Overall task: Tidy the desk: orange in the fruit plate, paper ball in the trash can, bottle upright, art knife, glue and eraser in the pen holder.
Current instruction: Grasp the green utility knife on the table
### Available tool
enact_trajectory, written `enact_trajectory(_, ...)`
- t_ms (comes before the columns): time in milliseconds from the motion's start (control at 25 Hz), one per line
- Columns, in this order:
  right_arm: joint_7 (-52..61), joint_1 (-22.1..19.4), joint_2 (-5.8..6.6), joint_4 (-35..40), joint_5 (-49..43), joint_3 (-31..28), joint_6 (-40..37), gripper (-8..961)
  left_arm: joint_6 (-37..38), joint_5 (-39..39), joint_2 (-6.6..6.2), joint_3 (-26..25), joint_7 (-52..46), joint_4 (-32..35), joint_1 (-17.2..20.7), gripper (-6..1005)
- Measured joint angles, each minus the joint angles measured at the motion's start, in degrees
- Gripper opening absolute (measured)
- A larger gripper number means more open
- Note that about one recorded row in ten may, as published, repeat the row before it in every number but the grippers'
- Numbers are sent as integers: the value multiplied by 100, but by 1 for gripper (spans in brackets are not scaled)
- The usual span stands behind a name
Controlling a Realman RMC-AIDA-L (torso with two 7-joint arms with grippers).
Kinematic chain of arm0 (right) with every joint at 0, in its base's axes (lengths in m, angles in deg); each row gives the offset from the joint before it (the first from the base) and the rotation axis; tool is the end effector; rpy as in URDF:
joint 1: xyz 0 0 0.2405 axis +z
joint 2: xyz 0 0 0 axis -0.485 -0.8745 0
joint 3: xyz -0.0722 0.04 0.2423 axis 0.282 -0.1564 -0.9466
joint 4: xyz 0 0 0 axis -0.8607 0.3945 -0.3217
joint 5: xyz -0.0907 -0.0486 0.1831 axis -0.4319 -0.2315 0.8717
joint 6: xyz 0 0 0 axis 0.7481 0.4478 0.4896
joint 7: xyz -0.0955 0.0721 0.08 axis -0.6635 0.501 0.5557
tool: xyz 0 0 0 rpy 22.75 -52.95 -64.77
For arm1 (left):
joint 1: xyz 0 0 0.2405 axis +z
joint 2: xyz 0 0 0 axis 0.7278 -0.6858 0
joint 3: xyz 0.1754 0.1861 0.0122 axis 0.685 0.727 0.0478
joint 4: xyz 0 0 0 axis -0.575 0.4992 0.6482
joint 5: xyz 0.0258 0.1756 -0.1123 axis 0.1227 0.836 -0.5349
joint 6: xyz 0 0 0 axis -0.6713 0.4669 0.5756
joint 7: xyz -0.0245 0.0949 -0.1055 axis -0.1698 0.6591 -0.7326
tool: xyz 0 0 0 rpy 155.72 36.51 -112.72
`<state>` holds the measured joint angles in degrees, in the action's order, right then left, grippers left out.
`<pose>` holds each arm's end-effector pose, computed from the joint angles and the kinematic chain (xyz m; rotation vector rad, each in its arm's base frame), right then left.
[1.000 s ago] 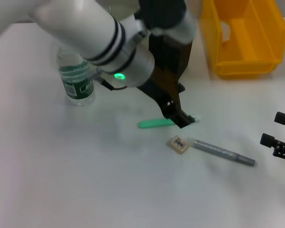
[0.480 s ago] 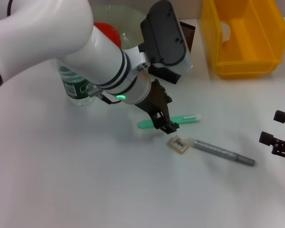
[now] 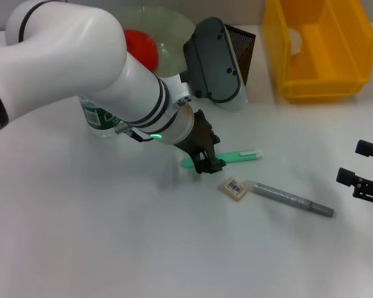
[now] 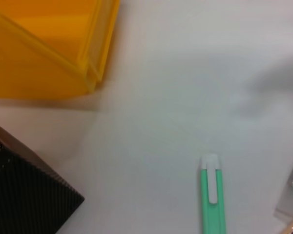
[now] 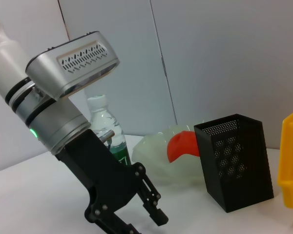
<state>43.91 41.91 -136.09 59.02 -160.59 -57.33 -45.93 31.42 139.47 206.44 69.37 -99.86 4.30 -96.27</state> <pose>0.3514 0.2383 0.0362 -2.4051 0.6747 0.7726 -0.1255 0.3713 -0.1280 -2.8475 -0.0295 0.4635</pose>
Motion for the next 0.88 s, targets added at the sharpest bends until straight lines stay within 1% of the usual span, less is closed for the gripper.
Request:
enact_trajectory(160, 0, 10, -12, 0, 1, -2, 43, 820, -33, 3, 0, 4, 36, -85, -23, 463)
enact_trajectory(320, 0, 15, -16, -1, 1, -5, 53, 820, -38, 6, 0, 9, 47, -103, -31, 352)
enact_trajectory(440, -1, 37, -16, -21, 1, -5, 54, 820, -45, 12, 0, 12, 54, -149, -41, 290)
enact_trajectory(880, 0, 85, -15, -55, 1, -4, 56, 820, -42, 15, 0, 8, 135, -260, -66, 239)
